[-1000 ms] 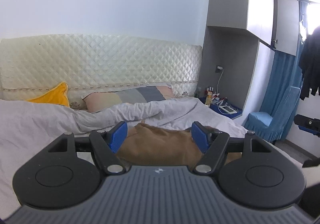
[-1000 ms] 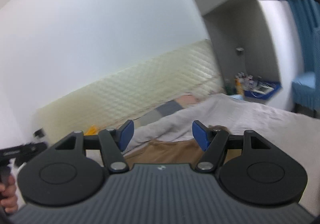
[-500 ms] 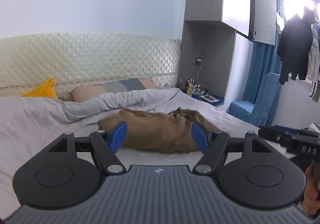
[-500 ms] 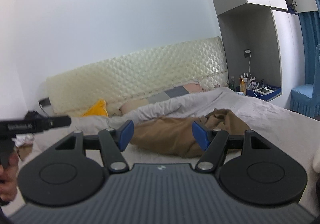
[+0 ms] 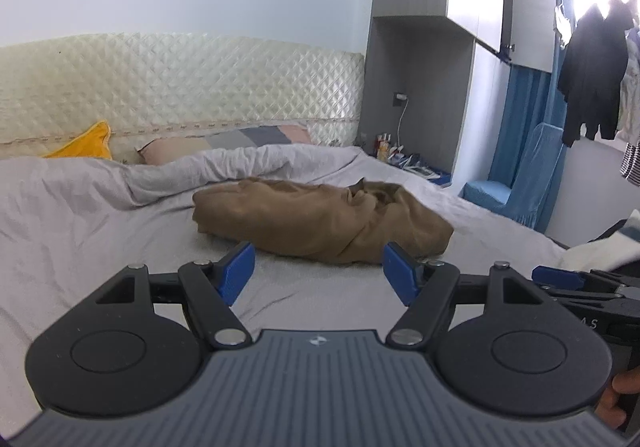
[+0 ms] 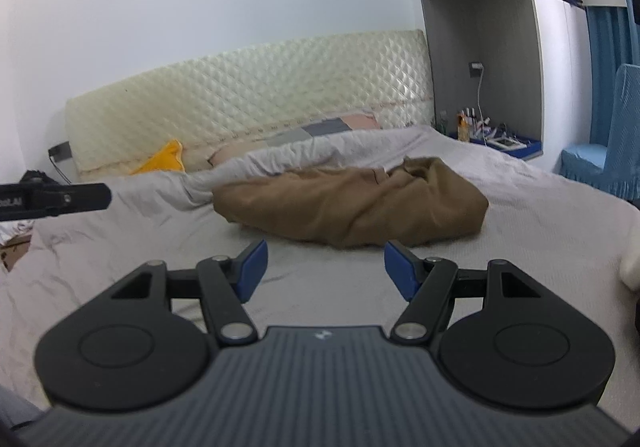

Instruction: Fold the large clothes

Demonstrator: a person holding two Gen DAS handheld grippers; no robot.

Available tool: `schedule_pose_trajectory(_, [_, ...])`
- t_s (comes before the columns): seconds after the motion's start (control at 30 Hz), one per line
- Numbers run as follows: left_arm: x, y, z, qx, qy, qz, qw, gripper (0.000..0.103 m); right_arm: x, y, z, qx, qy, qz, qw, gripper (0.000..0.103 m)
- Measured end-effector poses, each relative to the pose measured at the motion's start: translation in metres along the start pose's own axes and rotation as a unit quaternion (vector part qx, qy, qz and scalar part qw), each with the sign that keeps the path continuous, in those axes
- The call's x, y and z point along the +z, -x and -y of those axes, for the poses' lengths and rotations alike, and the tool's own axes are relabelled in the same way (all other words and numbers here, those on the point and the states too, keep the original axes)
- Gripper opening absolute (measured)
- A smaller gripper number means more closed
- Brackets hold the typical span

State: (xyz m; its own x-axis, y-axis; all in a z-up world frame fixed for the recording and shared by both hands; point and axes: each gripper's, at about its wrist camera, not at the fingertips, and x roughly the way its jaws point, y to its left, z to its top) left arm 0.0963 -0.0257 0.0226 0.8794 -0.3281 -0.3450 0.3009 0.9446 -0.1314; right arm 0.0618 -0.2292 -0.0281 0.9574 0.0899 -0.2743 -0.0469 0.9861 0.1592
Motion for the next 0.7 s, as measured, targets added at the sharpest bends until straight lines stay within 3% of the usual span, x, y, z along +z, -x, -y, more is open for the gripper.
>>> schedule_pose_trajectory(0.7, [-0.052, -0.042, -0.019, 0.039, 0.022, -0.045, 0.998, 0.075, -0.026, -0.021, 0.006, -0.022, -0.019, -0.009, 1.0, 0.068])
